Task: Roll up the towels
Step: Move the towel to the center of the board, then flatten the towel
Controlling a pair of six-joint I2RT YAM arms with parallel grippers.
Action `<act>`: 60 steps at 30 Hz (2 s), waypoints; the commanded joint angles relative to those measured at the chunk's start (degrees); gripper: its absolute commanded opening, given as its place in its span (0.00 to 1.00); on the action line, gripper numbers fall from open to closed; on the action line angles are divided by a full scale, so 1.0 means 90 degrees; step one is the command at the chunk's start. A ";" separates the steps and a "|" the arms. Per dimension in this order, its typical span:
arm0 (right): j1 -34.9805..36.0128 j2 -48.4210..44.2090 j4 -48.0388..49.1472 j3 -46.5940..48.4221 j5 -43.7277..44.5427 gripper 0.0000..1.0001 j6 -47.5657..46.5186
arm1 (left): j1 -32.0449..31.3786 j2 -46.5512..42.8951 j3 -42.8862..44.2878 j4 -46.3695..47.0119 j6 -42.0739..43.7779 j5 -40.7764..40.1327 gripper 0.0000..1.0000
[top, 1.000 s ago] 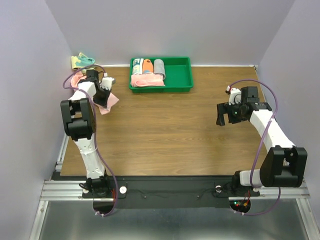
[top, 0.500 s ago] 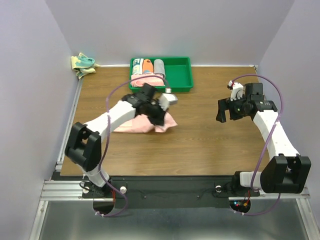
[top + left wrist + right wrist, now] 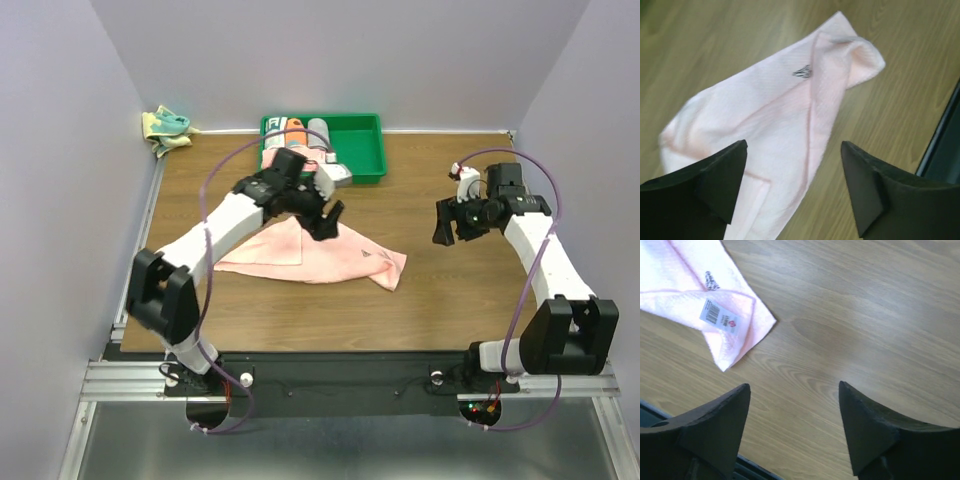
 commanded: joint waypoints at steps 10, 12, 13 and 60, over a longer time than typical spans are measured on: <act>0.1410 0.0697 -0.0180 0.0403 -0.0390 0.63 -0.0185 | 0.2882 -0.0756 -0.0826 -0.1734 0.2220 0.0255 0.60; 0.1753 0.1019 -0.0044 0.0500 -0.0145 0.62 -0.0009 | 0.3485 -0.0863 -0.0942 -0.1832 0.2572 0.0118 0.62; 0.1794 0.1194 0.0005 0.0549 -0.0135 0.60 0.0049 | 0.3654 -0.0873 -0.0972 -0.1842 0.2660 0.0040 0.63; 0.2732 0.2231 0.0143 0.0296 0.0158 0.01 0.0470 | 0.0531 -0.0034 -0.2134 0.0745 0.1255 -0.1376 0.58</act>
